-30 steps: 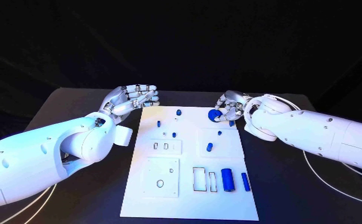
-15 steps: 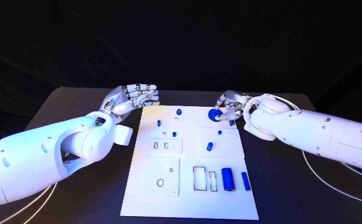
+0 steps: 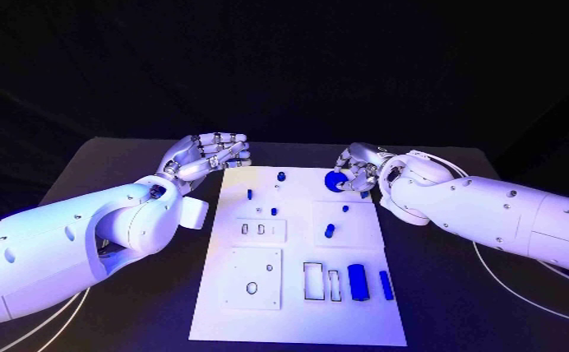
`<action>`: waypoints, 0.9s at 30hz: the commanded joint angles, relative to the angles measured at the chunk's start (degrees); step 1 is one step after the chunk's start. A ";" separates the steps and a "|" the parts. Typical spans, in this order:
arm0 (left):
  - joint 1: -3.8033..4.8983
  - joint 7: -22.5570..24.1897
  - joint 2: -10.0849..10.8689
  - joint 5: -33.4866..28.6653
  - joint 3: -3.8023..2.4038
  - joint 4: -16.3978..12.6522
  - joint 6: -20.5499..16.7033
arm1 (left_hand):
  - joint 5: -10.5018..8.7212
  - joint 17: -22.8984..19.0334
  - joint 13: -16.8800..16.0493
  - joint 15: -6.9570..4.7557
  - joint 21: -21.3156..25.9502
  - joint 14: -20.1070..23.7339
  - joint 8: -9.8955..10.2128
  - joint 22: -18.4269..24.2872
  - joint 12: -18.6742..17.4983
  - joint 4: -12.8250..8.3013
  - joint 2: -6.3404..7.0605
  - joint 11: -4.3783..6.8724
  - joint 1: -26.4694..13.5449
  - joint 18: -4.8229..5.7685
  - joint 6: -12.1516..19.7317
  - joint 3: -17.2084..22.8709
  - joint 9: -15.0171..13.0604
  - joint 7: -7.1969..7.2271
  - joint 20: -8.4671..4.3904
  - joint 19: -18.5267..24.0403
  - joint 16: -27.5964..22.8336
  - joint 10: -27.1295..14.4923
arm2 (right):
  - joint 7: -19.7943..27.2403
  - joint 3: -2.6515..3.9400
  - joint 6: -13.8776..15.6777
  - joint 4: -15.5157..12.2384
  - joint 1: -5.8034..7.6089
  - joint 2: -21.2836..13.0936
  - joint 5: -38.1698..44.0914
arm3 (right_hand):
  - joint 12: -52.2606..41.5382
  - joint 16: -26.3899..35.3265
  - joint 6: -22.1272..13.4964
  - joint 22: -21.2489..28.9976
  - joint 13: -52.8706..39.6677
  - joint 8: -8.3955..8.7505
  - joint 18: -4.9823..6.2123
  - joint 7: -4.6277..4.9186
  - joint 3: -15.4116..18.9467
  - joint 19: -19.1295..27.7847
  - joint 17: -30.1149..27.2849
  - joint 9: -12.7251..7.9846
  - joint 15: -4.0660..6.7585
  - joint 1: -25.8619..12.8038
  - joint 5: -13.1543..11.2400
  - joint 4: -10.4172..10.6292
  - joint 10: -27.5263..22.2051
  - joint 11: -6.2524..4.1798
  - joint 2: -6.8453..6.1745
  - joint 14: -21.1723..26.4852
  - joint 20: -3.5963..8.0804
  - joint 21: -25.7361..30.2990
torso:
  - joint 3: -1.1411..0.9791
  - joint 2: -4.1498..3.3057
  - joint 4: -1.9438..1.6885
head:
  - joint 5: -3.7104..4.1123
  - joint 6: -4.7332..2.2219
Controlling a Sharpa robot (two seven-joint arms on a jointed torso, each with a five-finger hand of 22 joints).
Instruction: Assemble the parts on the task board
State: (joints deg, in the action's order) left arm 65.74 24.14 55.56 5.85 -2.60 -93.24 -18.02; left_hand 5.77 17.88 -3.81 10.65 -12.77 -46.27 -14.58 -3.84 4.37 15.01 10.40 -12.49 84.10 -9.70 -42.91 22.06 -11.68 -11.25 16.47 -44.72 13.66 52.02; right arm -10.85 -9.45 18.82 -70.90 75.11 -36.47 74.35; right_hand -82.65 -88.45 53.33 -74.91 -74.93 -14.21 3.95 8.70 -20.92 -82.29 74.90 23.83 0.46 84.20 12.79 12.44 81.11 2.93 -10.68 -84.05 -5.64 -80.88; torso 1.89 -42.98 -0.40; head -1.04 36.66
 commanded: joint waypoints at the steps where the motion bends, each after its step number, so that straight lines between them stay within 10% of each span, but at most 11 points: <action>1: 0.07 0.45 -0.13 -0.16 -0.04 0.00 1.22 | -0.08 -0.09 0.03 -0.14 0.03 0.03 0.02 -0.09 -0.04 -0.04 -0.60 -0.13 0.18 -0.64 0.29 -0.27 0.01 -4.11 0.01 0.00 -0.29 -0.23 | -0.16 0.03 4.31 -1.65 0.04 -0.38 3.30 | -0.33 -0.25 2.54 -4.09 -4.31 -1.63 -1.03 -1.30 -0.62 -0.29 10.57 0.76 0.53 -0.73 0.16 -0.07 0.56 -0.08 0.12 -4.98 0.33 -0.37 | -0.02 0.07 0.04 | -0.10 -0.10; 12: 0.07 0.38 -0.33 -0.16 -0.04 0.30 1.31 | -0.10 -0.10 0.01 -0.16 0.01 -0.06 -0.04 -0.11 0.02 -0.04 -0.65 -0.12 0.19 -0.65 0.21 -0.27 -0.01 -4.11 0.00 -0.11 -0.35 -0.14 | -1.73 0.19 7.76 -7.71 1.35 1.48 8.66 | -0.57 -0.33 2.70 -5.23 -4.72 -1.82 -1.32 -1.42 -1.32 -1.06 10.82 0.82 0.68 -1.67 0.08 -0.08 0.99 -0.22 -0.52 -5.04 0.51 -1.25 | 0.02 0.10 0.04 | 0.00 -0.39; 27: 0.07 0.31 -0.91 -0.20 -0.04 0.66 1.41 | -0.11 -0.12 0.00 -0.17 -0.01 -0.13 -0.08 -0.13 0.07 -0.05 -0.67 -0.10 0.21 -0.66 0.16 -0.27 -0.02 -4.10 0.00 -0.19 -0.41 -0.08 | -3.02 0.00 6.93 -4.41 0.39 9.60 11.26 | -0.59 -0.33 2.62 -5.24 -4.79 -1.80 -1.32 -1.43 -1.58 -1.06 10.84 0.80 0.71 -2.01 0.09 -0.03 1.07 -0.24 -0.66 -5.05 0.55 -1.24 | 0.11 -0.15 -0.13 | 0.09 -0.43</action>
State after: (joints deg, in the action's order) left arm 65.74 24.06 54.80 5.83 -2.59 -92.53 -17.68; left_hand 5.77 17.83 -3.81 10.65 -12.77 -46.27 -14.58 -3.90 4.37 15.01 10.15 -12.49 84.35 -9.71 -42.91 22.06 -11.68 -11.25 16.47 -44.72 13.44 52.02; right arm -13.22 -9.46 25.78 -75.62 75.56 -26.98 83.55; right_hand -82.93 -88.45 54.05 -74.94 -74.92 -14.23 3.06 8.39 -22.12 -83.00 74.94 23.84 0.74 82.53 12.75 12.50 81.68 2.76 -11.39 -83.92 -4.92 -81.98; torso 1.99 -43.06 -0.59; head -0.91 36.13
